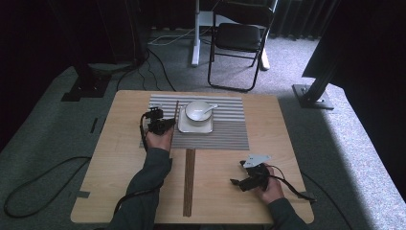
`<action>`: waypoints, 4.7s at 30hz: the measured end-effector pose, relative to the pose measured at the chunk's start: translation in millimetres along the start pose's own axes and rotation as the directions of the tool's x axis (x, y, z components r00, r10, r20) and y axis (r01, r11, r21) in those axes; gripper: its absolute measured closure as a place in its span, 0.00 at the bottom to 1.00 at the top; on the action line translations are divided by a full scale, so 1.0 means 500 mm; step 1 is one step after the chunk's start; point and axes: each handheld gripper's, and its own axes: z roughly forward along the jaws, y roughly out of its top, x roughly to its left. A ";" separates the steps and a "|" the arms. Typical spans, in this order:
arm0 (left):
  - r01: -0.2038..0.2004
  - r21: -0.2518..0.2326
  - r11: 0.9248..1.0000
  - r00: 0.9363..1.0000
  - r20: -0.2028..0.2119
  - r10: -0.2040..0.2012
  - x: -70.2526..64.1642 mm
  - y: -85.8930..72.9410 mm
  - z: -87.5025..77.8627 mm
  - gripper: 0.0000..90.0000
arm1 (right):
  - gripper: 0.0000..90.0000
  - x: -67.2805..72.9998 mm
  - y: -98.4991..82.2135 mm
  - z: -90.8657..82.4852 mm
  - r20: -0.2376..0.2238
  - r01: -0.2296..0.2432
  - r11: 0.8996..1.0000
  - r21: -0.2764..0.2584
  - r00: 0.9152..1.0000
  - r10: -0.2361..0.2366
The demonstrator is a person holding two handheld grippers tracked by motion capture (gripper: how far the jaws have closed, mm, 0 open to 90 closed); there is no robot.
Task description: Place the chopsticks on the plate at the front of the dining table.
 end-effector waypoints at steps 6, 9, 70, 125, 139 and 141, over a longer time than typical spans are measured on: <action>0.021 0.005 1.000 1.000 0.004 -0.021 0.002 0.007 0.013 0.93 | 0.13 0.000 0.000 0.000 0.000 0.000 1.000 0.000 1.000 0.000; 0.031 0.006 0.999 0.999 0.006 -0.031 0.002 0.009 0.018 0.93 | 0.13 0.000 0.000 0.000 0.000 0.000 1.000 0.000 1.000 0.000; 0.116 0.066 0.991 0.993 0.027 -0.118 -0.003 0.038 0.113 0.93 | 0.13 0.000 0.000 0.000 0.000 0.001 1.000 0.000 1.000 -0.001; 0.216 0.112 0.970 0.971 0.077 -0.225 0.025 0.040 0.192 0.93 | 0.13 0.000 0.000 0.000 0.000 0.001 1.000 0.000 1.000 -0.001; 0.239 0.125 0.963 0.965 0.079 -0.250 0.033 0.034 0.208 0.93 | 0.13 0.000 0.000 0.000 0.000 0.001 1.000 0.000 1.000 -0.001; 0.249 0.122 0.961 0.962 0.081 -0.260 0.035 0.033 0.210 0.93 | 0.13 0.000 0.000 0.000 0.000 0.001 1.000 0.000 1.000 -0.001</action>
